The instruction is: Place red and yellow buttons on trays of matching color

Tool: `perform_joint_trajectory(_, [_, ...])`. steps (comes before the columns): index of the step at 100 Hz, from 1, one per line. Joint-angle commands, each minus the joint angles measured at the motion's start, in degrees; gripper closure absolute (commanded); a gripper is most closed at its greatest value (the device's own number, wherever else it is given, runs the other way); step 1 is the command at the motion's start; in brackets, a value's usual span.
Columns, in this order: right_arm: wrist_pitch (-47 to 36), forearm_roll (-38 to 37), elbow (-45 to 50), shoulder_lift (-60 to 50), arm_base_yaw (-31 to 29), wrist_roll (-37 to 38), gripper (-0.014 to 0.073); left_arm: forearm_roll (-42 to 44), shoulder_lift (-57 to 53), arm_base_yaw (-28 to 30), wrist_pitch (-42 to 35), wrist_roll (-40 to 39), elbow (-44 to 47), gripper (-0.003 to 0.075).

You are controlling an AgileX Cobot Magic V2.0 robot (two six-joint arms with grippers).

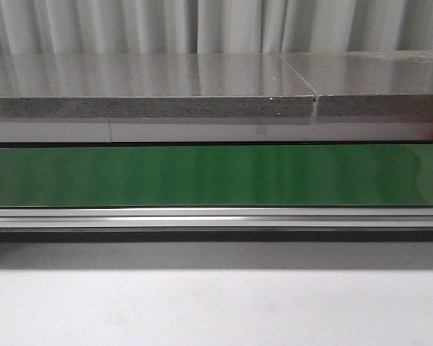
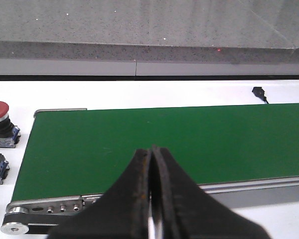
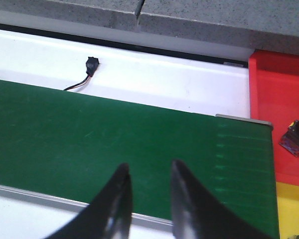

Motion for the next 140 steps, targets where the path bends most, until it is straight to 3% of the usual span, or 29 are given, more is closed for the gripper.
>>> perform_joint_trajectory(1, [-3.12, -0.04, -1.32, -1.97, 0.19, -0.84, 0.0610, -0.91, 0.31, -0.42, -3.80, 0.04, -1.55, 0.0739])
perform_joint_trajectory(4, [-3.18, -0.04, -1.32, -2.32, 0.19, -0.84, 0.0666, -0.91, 0.31, -0.42, -3.80, 0.04, -1.55, 0.0739])
perform_joint_trajectory(115, [-2.96, -0.04, -1.32, -2.34, 0.19, -0.84, 0.0660, -0.91, 0.31, -0.42, -2.39, 0.04, -1.55, 0.0732])
perform_joint_trajectory(129, [-2.96, -0.04, -1.32, -2.34, 0.19, -0.84, 0.0660, -0.91, 0.31, -0.43, -1.10, 0.04, -1.55, 0.0606])
perform_joint_trajectory(140, [-2.96, -0.04, -1.32, -2.34, 0.19, -0.84, 0.0660, -0.91, 0.31, -0.43, -0.24, 0.18, -1.55, 0.0405])
